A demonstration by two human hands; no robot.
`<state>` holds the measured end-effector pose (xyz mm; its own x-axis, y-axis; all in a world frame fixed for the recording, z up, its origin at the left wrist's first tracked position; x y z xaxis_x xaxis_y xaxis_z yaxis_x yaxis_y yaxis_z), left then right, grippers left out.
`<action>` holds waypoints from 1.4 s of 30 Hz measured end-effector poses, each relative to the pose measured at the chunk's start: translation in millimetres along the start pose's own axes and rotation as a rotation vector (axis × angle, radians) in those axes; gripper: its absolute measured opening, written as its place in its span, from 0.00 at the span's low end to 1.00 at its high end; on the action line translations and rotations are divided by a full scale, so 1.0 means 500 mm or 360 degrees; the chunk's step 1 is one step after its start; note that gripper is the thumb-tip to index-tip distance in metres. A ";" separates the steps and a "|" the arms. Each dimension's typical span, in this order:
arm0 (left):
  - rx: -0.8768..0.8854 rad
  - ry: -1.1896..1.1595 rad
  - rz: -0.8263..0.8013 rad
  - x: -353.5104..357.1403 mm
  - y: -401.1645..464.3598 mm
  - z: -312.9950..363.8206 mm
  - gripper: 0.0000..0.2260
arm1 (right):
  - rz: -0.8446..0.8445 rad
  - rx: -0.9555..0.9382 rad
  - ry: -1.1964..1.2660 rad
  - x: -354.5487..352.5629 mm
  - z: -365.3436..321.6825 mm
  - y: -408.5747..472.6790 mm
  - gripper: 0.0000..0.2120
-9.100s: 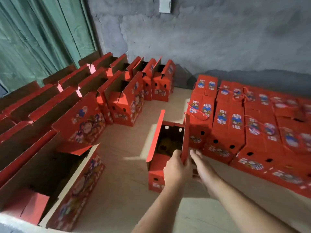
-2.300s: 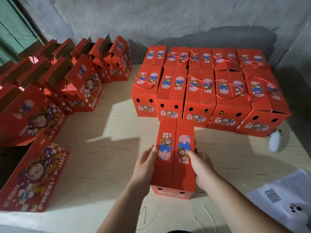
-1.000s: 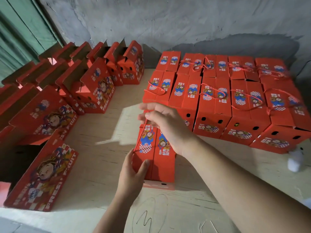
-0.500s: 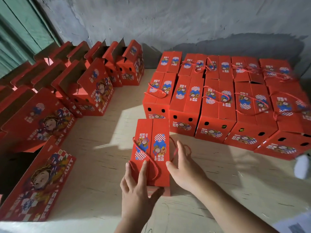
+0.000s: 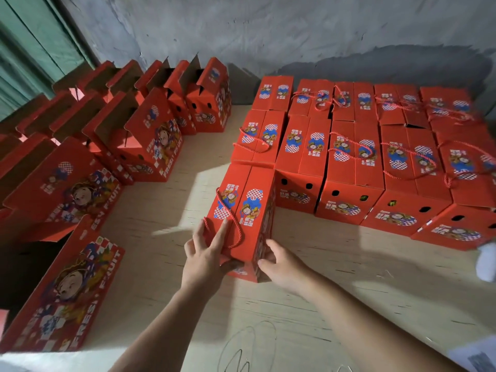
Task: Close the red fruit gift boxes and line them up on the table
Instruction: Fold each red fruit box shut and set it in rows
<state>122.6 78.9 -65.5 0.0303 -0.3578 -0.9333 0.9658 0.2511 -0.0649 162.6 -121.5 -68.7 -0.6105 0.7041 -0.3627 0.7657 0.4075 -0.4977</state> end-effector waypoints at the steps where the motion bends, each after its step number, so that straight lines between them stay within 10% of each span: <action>1: -0.0016 -0.0003 0.0008 0.000 -0.003 0.001 0.48 | 0.0009 0.0000 0.0028 0.005 0.000 -0.004 0.32; 7: -0.0086 -0.0130 0.0069 0.007 -0.036 -0.007 0.42 | 0.0113 -0.0129 0.0244 0.047 -0.035 -0.012 0.37; 25: 0.0318 -0.0129 0.0006 -0.007 0.042 -0.029 0.40 | 0.0712 -0.0109 0.0374 0.065 -0.049 -0.017 0.06; 32: 0.0257 -0.0085 -0.0072 -0.001 0.053 -0.001 0.39 | 0.0810 0.0089 0.0209 0.034 -0.074 0.014 0.09; 35: 0.0288 -0.0090 -0.0134 -0.003 0.050 -0.004 0.37 | 0.0972 0.0031 0.0206 0.041 -0.112 0.010 0.26; 42: 0.0452 -0.0134 -0.0093 -0.090 0.005 -0.037 0.30 | 0.0753 -0.0196 -0.0719 0.110 -0.201 0.043 0.34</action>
<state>119.0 112.4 -30.1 -0.0175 -0.4405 -0.8976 0.9996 -0.0295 -0.0050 165.8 -15.6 -20.3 -0.2071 0.5215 -0.8278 0.9732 0.1965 -0.1196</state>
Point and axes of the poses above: each hand's wrist, its own y-axis towards the middle knuckle, its own x-axis out of the palm, z = x × y, the point moved 6 cm from there along y, towards the middle knuckle, and after that the axes turned 3 degrees about y, right-handed, at the moved point
